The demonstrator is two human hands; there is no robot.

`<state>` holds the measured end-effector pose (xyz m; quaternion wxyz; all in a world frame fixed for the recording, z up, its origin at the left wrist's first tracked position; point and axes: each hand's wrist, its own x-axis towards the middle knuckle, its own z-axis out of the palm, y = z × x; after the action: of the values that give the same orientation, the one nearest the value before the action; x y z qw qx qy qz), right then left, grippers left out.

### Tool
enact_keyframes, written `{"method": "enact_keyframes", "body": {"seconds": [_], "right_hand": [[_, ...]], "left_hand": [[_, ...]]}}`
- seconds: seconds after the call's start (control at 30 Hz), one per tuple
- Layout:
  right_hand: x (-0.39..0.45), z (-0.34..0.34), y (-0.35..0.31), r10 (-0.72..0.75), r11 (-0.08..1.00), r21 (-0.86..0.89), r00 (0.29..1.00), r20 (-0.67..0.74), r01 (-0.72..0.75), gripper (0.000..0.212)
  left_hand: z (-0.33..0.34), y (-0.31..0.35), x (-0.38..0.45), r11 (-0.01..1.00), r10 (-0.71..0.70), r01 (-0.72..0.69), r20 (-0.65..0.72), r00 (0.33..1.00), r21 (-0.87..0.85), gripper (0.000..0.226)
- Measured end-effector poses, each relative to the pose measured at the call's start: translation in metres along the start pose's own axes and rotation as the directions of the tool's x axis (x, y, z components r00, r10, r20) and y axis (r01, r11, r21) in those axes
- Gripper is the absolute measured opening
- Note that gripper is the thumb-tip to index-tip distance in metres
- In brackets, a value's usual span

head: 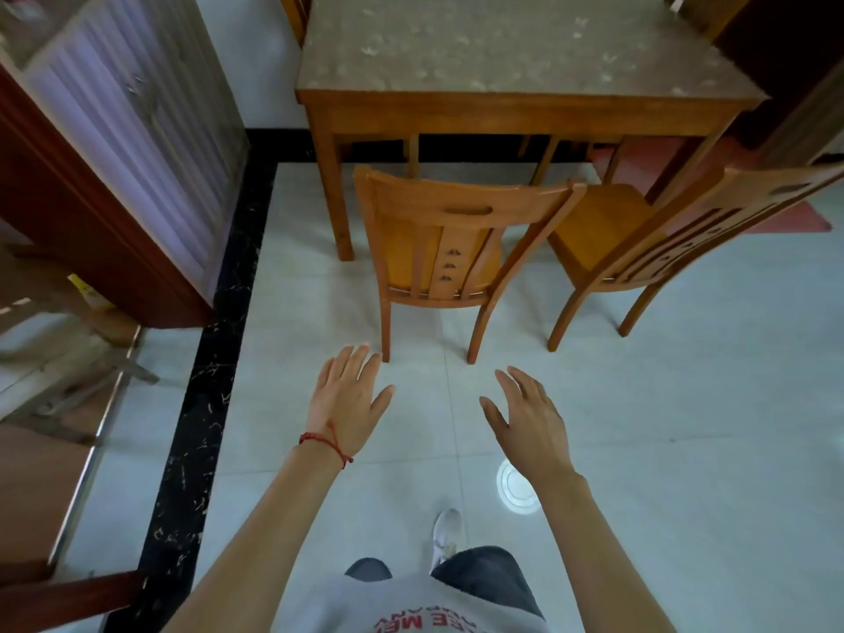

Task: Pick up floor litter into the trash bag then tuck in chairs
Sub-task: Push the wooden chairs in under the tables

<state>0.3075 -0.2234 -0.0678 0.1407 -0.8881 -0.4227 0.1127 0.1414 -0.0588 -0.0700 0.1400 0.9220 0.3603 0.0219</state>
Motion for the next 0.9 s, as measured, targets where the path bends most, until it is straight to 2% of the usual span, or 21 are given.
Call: {"method": "enact_keyframes", "body": {"seconds": [0.37,0.5,0.6,0.67,0.77,0.83,0.9], "right_hand": [[0.112,-0.048,0.044,-0.047,0.998,0.047,0.999,0.015,0.046,0.050],[0.151,-0.053,0.043,-0.052,0.997,0.051,0.999,-0.004,0.053,0.048],[0.177,-0.056,0.040,-0.041,0.998,0.054,0.999,-0.029,0.043,0.048],[0.195,-0.059,0.037,-0.023,0.998,0.063,0.999,-0.035,0.025,0.048],[0.224,-0.065,0.033,0.030,0.993,0.119,0.999,-0.039,-0.026,0.046],[0.240,-0.072,0.028,0.135,0.957,0.264,0.990,-0.032,-0.122,0.042],[0.255,-0.080,0.020,0.254,0.854,0.471,0.967,-0.009,-0.220,0.037]], "left_hand": [[-0.007,0.056,0.101,0.997,-0.071,0.071,-0.074,0.995,-0.005,0.052],[-0.014,0.053,0.141,0.998,-0.056,0.055,-0.056,0.997,-0.023,0.057],[-0.020,0.051,0.169,0.997,-0.052,0.048,-0.065,0.997,-0.064,0.071],[-0.022,0.047,0.193,0.989,-0.072,0.066,-0.039,0.997,-0.133,0.064],[-0.025,0.045,0.227,0.929,-0.151,0.135,-0.020,0.988,-0.345,0.052],[-0.031,0.047,0.246,0.837,-0.251,0.215,-0.004,0.968,-0.503,0.050],[-0.040,0.051,0.264,0.747,-0.334,0.293,0.045,0.941,-0.597,0.041]]}}
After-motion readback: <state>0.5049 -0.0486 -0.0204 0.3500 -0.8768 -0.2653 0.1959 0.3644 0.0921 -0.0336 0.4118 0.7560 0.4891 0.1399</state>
